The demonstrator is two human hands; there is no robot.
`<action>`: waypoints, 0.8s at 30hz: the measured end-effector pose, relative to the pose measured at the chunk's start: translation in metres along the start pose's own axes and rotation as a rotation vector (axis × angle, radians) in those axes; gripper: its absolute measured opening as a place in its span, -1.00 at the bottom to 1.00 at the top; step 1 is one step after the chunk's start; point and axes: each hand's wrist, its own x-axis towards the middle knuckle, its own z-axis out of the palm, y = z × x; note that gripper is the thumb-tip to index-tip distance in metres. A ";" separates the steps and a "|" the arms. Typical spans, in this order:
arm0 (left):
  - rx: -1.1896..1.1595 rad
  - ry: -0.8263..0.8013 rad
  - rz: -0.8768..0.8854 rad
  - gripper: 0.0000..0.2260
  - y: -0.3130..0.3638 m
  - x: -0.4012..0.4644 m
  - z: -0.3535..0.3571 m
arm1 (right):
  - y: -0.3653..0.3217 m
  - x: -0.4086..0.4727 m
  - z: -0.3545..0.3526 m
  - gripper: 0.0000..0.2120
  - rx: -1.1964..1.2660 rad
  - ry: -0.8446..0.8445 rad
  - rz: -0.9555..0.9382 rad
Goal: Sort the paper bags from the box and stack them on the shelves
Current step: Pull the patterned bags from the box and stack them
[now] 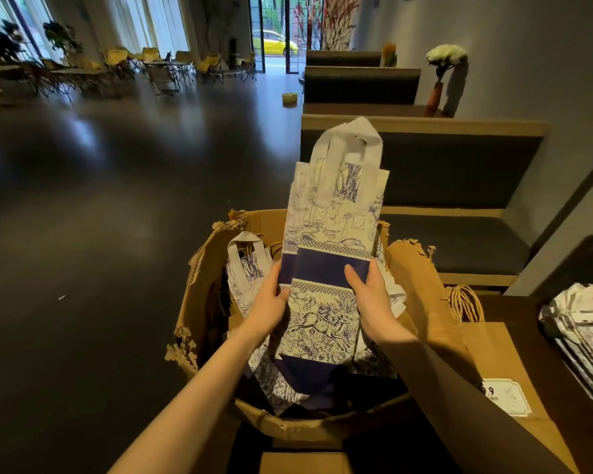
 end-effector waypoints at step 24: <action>0.103 0.225 0.437 -0.34 0.081 0.038 -0.009 | -0.088 0.024 0.025 -0.40 -0.331 -0.080 -0.218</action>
